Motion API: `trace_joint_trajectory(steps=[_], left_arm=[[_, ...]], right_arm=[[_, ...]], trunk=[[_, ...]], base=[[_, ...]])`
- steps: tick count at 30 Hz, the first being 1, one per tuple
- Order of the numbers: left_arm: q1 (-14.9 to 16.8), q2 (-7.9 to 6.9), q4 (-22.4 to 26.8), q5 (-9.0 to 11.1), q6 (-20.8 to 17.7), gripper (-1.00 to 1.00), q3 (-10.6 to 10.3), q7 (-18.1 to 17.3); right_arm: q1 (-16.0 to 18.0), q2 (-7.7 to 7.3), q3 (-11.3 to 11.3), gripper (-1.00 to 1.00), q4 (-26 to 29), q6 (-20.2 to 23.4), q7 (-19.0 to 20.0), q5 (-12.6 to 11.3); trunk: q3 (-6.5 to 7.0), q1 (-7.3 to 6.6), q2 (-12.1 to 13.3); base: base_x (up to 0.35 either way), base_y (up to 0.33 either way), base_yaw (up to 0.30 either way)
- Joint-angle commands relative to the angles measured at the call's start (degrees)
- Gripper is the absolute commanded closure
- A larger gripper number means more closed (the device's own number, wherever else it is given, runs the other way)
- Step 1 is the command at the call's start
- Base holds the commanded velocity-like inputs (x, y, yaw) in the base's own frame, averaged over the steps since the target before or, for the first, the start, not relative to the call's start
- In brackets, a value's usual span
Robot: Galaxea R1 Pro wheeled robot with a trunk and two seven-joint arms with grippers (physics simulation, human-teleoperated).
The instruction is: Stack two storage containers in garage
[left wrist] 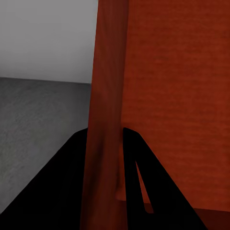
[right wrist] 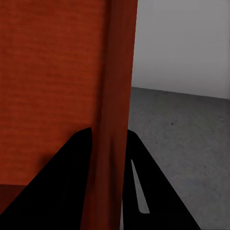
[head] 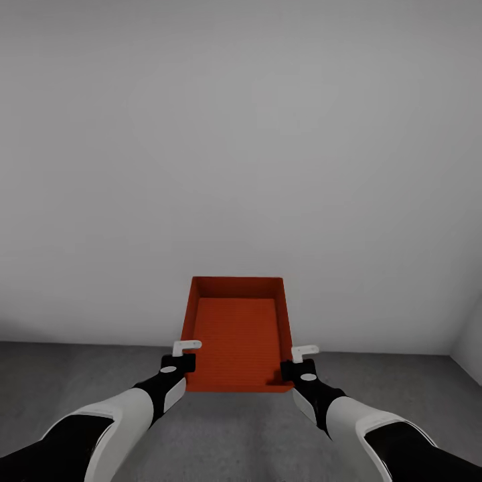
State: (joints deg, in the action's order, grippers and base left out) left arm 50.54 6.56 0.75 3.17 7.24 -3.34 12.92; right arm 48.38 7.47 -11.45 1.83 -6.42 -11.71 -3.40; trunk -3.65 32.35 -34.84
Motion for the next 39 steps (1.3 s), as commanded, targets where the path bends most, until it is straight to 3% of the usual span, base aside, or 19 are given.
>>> trace_joint_trajectory(steps=[1, 39], left_arm=[[0.09, 0.03, 0.88, 0.08, 1.29, 1.0, 1.49, 1.04], [0.09, -0.06, 0.92, 0.08, 1.29, 1.0, 1.49, 1.06]], right_arm=[[0.05, 0.21, 0.11, 1.0, -0.33, -0.35, -0.42, -1.43], [0.05, 0.1, 0.11, 1.0, -0.33, -0.26, -0.59, -1.43]], trunk=[[-0.21, 0.02, -0.11], [-3.75, 0.02, -0.11]], base=[[0.0, 0.0, 0.0], [0.0, 0.0, 0.0]])
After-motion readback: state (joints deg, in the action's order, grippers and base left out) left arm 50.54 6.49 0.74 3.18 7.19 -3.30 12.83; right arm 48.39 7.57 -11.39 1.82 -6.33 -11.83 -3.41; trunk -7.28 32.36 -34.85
